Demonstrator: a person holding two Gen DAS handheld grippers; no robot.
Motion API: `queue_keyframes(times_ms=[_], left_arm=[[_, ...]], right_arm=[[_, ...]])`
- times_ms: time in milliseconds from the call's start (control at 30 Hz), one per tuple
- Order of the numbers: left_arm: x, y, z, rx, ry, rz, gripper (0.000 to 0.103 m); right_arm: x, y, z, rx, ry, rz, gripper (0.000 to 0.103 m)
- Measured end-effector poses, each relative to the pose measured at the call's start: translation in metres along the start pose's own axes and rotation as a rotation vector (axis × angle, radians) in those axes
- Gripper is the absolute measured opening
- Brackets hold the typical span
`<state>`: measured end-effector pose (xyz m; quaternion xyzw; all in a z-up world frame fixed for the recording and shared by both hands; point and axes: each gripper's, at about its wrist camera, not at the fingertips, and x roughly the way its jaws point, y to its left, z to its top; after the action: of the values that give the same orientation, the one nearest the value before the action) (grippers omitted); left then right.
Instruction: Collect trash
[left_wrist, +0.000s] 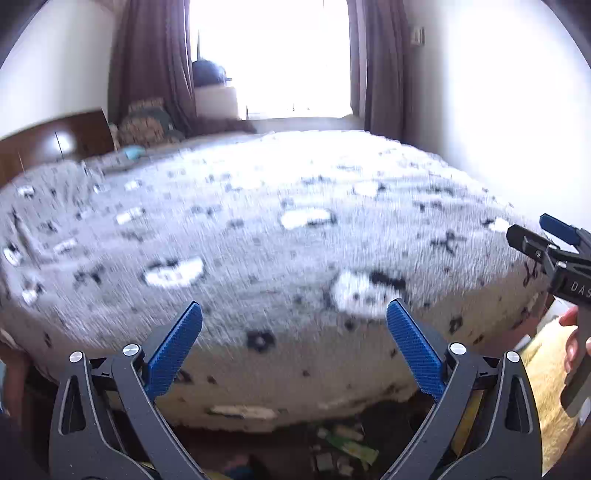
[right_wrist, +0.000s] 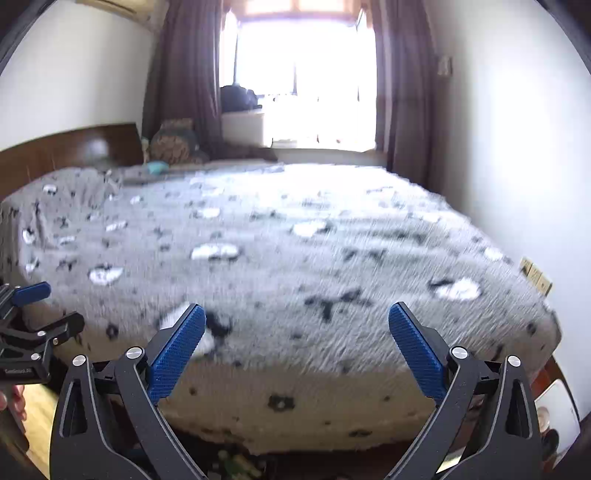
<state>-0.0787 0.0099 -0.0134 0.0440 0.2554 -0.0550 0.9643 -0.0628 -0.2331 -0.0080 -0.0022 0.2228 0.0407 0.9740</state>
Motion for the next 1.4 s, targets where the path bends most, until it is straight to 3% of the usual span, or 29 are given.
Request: queue_keyframes(times_ms=[200, 367, 467, 1400], left_arm=[[-0.044, -0.005, 0.046, 0.03, -0.152, 0.004, 0.095], [-0.059, -0.003, 0.071, 0.0, -0.224, 0.001, 0.095], [-0.065, -0.001, 0.074, -0.031, -0.232, -0.022, 0.095], [-0.064, -0.011, 0.059, -0.034, -0.214, -0.073, 0.095]], right_arm=[[-0.038, -0.008, 0.041, 0.011, -0.128, -0.055, 0.1], [-0.057, -0.016, 0.063, 0.033, -0.186, -0.086, 0.1], [-0.064, -0.013, 0.066, 0.032, -0.21, -0.115, 0.1], [-0.066, -0.002, 0.058, 0.052, -0.2, -0.069, 0.1]])
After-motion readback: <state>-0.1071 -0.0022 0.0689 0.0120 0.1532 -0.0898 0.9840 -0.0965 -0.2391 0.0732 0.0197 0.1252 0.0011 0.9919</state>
